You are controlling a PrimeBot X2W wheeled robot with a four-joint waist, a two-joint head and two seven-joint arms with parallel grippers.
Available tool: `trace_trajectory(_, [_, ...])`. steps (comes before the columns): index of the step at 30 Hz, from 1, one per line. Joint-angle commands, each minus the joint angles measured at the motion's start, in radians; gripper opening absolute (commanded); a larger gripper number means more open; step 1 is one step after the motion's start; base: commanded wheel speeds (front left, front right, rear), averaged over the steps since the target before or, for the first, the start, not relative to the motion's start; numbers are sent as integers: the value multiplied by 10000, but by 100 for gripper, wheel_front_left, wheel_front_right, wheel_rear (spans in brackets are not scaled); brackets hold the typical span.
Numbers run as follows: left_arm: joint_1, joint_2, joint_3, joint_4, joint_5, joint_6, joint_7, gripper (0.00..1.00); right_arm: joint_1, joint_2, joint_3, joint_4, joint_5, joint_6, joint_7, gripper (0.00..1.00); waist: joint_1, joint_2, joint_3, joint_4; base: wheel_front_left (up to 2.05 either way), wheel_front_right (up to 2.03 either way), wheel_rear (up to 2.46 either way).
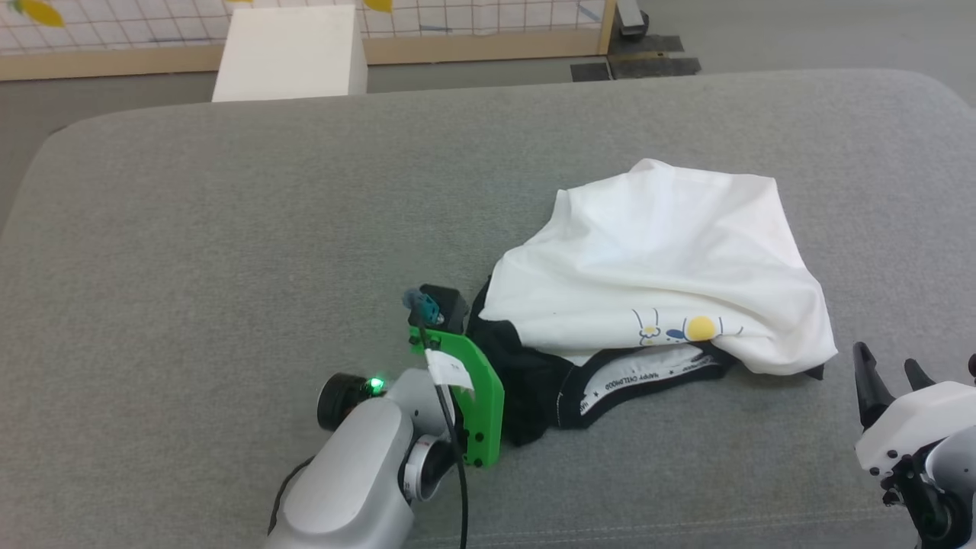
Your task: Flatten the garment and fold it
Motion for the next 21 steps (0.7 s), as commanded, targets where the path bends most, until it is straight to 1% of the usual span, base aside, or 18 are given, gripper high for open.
trace_trajectory(1, [-122,20,-22,216,-31,57,30,36,80,9,49,0,82,-15,-86,100,0,-1,184,-242,0,0,0])
trace_trajectory(2, [-169,20,-25,354,-52,58,-36,0,74,9,74,20,105,-15,-130,100,0,-1,209,-295,0,0,0])
trace_trajectory(5, [-246,19,116,466,-284,15,-360,0,83,9,78,80,144,-15,-241,100,0,-1,248,-352,0,0,0])
trace_trajectory(6, [-295,26,169,466,-365,-59,-436,0,107,10,52,105,138,-15,-289,100,0,-1,244,-340,0,0,0])
trace_trajectory(7, [-385,93,203,445,-385,-125,-454,0,127,10,13,117,113,-15,-334,100,0,-1,262,-308,0,0,0])
trace_trajectory(9, [-775,418,413,317,-316,-123,-570,0,156,10,-37,165,76,-15,-419,100,0,-1,299,-217,0,0,0])
trace_trajectory(11, [-1355,916,760,148,-157,-1,-746,0,173,10,34,256,27,-15,-439,100,0,-1,309,-162,0,0,0])
trace_trajectory(16, [-3015,2506,1850,-26,416,518,-1402,0,1,10,470,386,107,-15,-514,100,0,-1,517,-275,0,0,0])
trace_trajectory(19, [-3342,3193,2237,465,555,699,-1520,0,-88,10,745,410,125,-15,-540,100,0,-1,675,-405,0,0,0])
trace_trajectory(21, [-3176,3434,2371,964,459,737,-1340,0,-135,10,889,427,142,-15,-575,100,0,-1,794,-472,0,0,0])
